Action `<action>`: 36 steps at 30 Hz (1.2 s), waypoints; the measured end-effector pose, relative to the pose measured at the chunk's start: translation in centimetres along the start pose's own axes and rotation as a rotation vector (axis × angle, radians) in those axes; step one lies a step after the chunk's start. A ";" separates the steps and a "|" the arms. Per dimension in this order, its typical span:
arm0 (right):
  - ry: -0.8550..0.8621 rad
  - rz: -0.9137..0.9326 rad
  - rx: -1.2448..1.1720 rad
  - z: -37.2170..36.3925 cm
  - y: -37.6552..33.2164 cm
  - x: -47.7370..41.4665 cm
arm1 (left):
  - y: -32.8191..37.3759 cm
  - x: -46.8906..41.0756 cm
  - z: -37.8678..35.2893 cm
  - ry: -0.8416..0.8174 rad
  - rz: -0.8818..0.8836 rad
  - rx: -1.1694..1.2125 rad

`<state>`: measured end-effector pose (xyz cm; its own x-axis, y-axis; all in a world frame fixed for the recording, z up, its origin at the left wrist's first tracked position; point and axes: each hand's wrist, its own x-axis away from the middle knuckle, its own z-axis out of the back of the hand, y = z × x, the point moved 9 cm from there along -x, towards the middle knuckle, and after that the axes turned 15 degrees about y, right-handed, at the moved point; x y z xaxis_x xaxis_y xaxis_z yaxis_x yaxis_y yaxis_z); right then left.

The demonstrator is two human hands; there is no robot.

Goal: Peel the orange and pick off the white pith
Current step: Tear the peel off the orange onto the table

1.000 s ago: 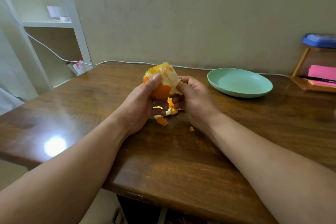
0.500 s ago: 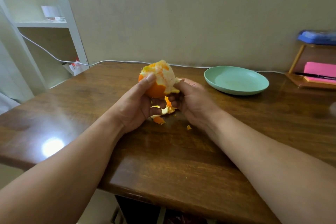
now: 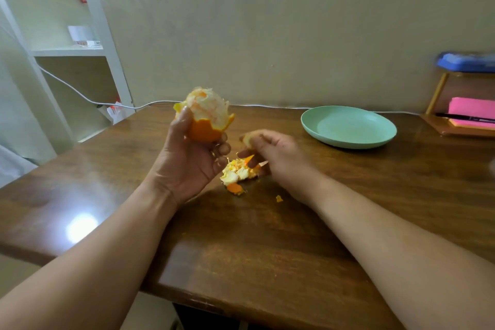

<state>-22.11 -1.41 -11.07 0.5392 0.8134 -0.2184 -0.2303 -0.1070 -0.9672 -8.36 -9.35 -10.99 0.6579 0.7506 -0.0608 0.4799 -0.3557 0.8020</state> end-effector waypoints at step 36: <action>-0.021 0.183 0.230 -0.6 -0.8 -0.1 | -0.9 -0.5 0.9 0.212 -0.004 -0.159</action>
<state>-21.55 -1.75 -10.37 0.4549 0.8046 -0.3816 -0.5013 -0.1228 -0.8565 -8.55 -9.94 -12.21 0.5118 0.8577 0.0483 0.3744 -0.2733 0.8861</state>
